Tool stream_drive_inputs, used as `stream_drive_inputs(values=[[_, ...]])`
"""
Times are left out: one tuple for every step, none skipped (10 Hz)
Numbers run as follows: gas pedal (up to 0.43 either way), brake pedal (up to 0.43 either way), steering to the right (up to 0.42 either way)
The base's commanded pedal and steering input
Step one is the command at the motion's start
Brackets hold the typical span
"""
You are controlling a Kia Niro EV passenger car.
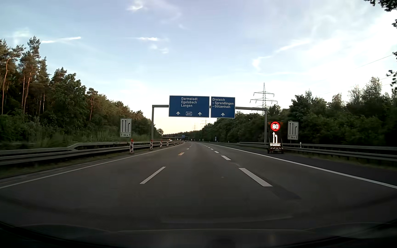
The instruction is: Follow the waypoints while adhering to traffic rules and regulations
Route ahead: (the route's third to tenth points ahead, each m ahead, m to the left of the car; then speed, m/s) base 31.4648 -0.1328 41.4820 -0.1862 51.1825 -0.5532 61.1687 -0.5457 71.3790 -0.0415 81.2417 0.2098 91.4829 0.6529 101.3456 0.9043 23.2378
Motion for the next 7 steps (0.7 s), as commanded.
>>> stream_drive_inputs(values=[[0.087,0.000,0.000],[0.087,0.000,0.000],[0.087,0.000,0.000],[0.087,0.000,0.000],[0.087,0.000,0.000],[0.087,0.000,0.000],[0.087,0.000,0.000]])
